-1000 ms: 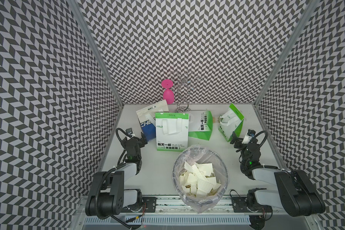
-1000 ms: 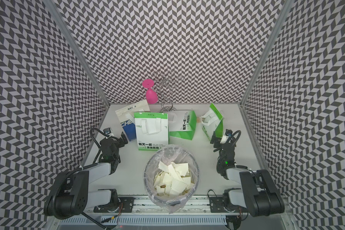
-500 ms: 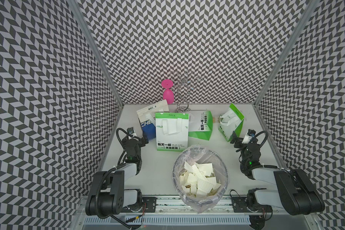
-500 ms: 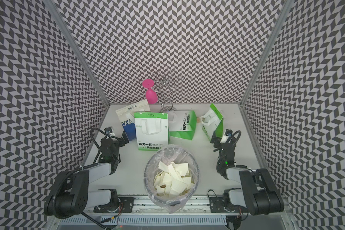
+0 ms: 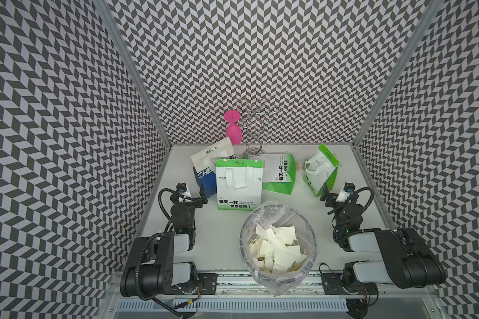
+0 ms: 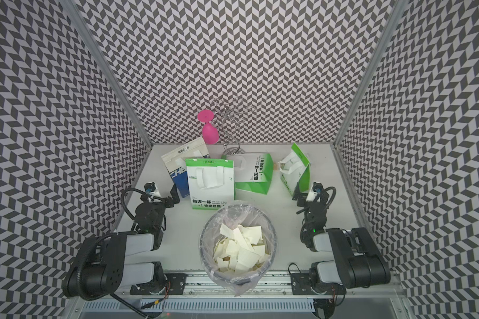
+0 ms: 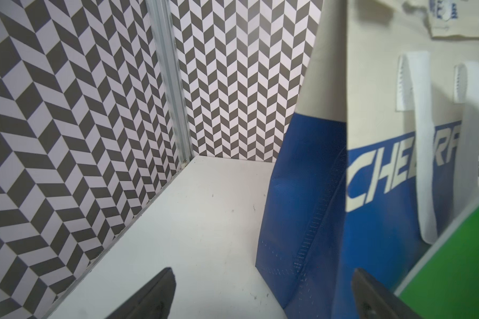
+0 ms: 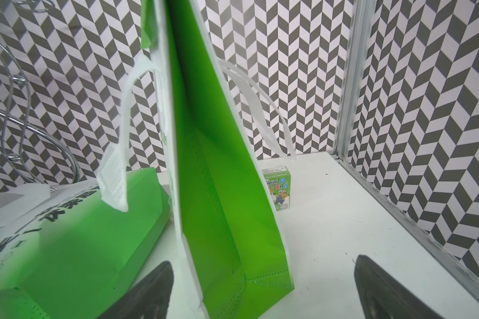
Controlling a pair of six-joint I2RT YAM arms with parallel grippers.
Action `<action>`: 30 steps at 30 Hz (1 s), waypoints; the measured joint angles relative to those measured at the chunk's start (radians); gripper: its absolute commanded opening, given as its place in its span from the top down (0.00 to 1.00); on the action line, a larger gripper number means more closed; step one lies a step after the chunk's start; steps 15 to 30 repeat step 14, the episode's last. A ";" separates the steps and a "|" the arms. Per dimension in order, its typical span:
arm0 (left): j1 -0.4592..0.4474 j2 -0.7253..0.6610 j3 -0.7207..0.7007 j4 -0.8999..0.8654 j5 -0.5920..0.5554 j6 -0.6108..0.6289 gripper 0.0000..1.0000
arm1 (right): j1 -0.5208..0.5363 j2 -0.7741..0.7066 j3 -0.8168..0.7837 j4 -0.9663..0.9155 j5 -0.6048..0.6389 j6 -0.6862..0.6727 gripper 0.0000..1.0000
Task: Shred takeout receipts and throw away
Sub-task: Reset both arms
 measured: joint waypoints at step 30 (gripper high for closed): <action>0.000 0.003 0.015 0.002 0.041 -0.005 0.00 | 0.000 0.031 -0.010 0.063 0.002 -0.005 0.01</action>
